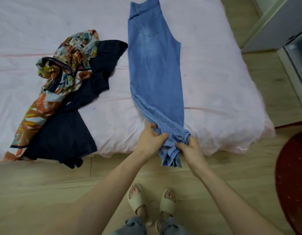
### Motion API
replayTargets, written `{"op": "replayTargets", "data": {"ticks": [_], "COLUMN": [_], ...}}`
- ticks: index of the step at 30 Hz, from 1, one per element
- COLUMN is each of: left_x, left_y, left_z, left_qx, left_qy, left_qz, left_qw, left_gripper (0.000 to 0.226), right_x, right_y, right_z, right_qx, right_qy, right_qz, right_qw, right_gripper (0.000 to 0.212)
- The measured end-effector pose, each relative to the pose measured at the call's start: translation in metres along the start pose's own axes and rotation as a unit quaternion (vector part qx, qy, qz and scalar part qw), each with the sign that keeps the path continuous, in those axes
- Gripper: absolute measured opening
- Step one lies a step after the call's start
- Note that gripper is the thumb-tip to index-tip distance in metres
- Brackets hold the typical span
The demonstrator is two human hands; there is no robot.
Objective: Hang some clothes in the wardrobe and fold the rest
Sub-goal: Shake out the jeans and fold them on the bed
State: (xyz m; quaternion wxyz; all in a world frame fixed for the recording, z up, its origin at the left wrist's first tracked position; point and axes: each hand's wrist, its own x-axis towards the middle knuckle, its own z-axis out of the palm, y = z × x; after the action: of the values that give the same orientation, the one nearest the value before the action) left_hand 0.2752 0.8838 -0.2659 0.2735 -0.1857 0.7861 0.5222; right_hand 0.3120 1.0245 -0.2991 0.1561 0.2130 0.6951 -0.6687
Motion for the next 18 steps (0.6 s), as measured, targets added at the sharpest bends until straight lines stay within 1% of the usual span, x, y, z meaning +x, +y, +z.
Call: {"op": "replayTargets", "data": {"ticks": [3, 4, 6, 8, 10, 11, 13, 15, 16, 18], "left_x": [-0.008, -0.013, -0.024, -0.033, -0.038, -0.041, -0.047, -0.051, -0.054, -0.056], "left_y": [-0.007, -0.008, -0.01, -0.01, -0.008, -0.005, 0.0, 0.003, 0.004, 0.001], "left_z": [0.007, 0.008, 0.011, 0.012, 0.01, 0.009, 0.005, 0.004, 0.002, -0.002], "left_qx": [-0.049, -0.054, -0.029, 0.011, 0.041, 0.036, -0.009, -0.073, -0.095, -0.098], "left_qy": [0.009, 0.014, 0.028, 0.044, 0.069, 0.084, 0.123, 0.152, 0.165, 0.171], "left_qz": [0.021, 0.033, 0.064, 0.083, 0.09, 0.088, 0.067, 0.044, 0.037, 0.038], "left_qw": [0.999, 0.998, 0.997, 0.996, 0.993, 0.992, 0.99, 0.985, 0.981, 0.98], "left_gripper": [0.04, 0.041, 0.04, 0.03, 0.009, 0.003, 0.011, 0.004, 0.008, 0.021], "right_x": [0.002, 0.002, -0.003, -0.009, -0.012, -0.014, -0.017, -0.016, -0.016, -0.016], "right_y": [0.004, 0.005, 0.006, 0.004, -0.001, -0.006, -0.017, -0.027, -0.032, -0.04], "right_z": [-0.004, -0.006, -0.008, -0.01, -0.011, -0.012, -0.012, -0.012, -0.011, -0.007], "right_qx": [0.045, 0.05, 0.036, 0.016, 0.012, 0.01, 0.009, -0.001, -0.019, -0.054], "right_qy": [0.024, 0.025, 0.022, 0.017, 0.013, 0.01, 0.002, -0.006, -0.01, -0.019], "right_qz": [0.02, 0.022, 0.019, 0.015, 0.017, 0.02, 0.019, 0.011, 0.006, 0.002], "right_qw": [0.999, 0.998, 0.999, 1.0, 1.0, 1.0, 1.0, 1.0, 1.0, 0.998], "right_gripper": [0.037, 0.038, 0.043, 0.047, 0.052, 0.053, 0.055, 0.054, 0.053, 0.049]}}
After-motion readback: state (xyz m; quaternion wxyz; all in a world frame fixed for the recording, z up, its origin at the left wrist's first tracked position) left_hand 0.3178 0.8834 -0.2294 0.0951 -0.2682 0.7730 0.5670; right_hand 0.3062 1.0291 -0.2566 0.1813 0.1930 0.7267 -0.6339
